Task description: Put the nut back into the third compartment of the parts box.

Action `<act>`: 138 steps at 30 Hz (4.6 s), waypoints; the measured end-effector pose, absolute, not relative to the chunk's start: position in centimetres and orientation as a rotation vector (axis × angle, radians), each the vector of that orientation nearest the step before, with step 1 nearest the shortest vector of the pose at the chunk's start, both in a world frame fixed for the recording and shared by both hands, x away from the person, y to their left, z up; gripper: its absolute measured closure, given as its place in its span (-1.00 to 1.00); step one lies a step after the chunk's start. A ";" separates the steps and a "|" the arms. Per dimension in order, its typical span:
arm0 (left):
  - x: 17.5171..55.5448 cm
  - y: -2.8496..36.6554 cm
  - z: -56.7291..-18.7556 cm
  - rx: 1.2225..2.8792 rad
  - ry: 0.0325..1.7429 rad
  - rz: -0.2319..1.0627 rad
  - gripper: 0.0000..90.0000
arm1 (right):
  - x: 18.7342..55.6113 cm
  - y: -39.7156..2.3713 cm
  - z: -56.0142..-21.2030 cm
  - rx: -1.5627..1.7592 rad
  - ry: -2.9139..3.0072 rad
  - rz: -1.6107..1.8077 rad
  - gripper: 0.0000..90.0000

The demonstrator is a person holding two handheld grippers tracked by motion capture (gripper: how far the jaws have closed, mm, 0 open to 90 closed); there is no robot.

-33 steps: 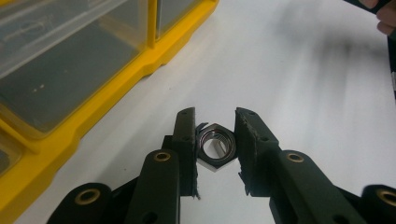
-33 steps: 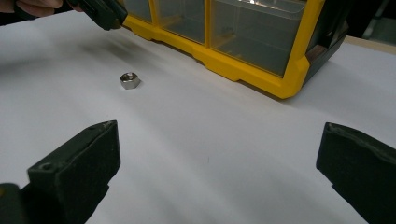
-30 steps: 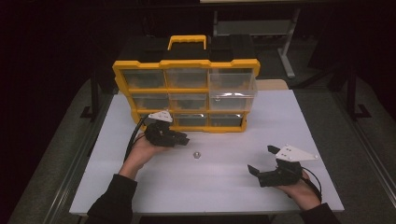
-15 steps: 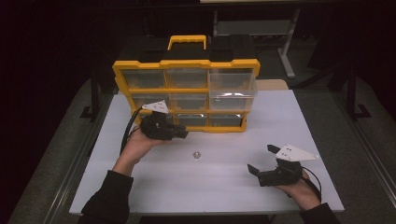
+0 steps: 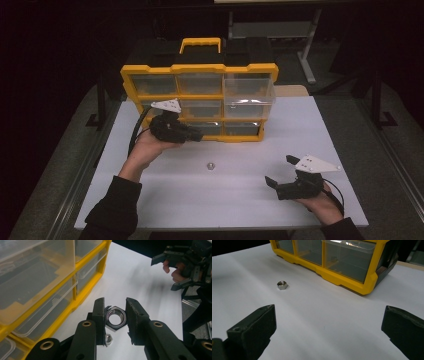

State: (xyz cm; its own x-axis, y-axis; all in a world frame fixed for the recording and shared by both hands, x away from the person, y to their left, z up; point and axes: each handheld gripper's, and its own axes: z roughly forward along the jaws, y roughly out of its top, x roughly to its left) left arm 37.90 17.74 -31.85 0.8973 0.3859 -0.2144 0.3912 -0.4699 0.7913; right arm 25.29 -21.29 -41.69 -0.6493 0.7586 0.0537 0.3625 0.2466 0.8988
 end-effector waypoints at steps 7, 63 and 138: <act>38.0 17.6 -30.7 2.104 0.540 -0.008 0.57 | 25.3 -21.3 -41.7 1.025 2.134 1.372 -1.00; 40.3 14.4 -18.3 2.075 0.413 0.018 0.57 | 25.2 -21.5 -41.6 1.024 2.130 1.382 -1.00; 40.3 13.6 -16.0 2.077 0.370 0.051 1.00 | 25.1 -21.8 -41.3 1.015 2.114 1.387 -1.00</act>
